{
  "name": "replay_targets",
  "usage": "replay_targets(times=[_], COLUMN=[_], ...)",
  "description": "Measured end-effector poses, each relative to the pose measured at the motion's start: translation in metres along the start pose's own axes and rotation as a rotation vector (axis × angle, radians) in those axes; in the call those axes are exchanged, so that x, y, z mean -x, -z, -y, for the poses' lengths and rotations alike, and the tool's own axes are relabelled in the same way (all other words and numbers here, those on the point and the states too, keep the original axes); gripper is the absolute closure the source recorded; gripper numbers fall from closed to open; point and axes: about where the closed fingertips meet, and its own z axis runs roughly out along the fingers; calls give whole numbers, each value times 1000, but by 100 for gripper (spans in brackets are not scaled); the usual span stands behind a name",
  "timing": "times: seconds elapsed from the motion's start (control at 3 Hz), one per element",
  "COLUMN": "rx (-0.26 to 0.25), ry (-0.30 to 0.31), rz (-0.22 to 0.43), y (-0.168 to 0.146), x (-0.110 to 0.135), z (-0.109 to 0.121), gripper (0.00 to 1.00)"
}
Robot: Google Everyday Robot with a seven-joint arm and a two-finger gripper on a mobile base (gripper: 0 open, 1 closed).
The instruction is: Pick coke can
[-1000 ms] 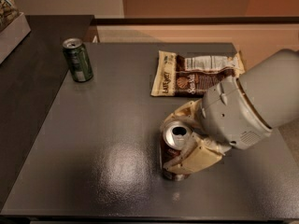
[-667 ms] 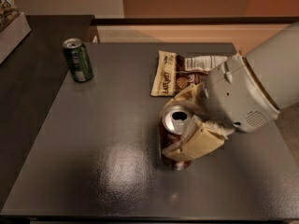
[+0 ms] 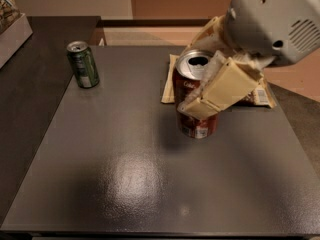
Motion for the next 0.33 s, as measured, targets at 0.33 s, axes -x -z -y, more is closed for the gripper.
replay_targets(times=[0.33], rx=[-1], ry=[1], rz=[0], y=[0], x=[0], z=[0], gripper=[100])
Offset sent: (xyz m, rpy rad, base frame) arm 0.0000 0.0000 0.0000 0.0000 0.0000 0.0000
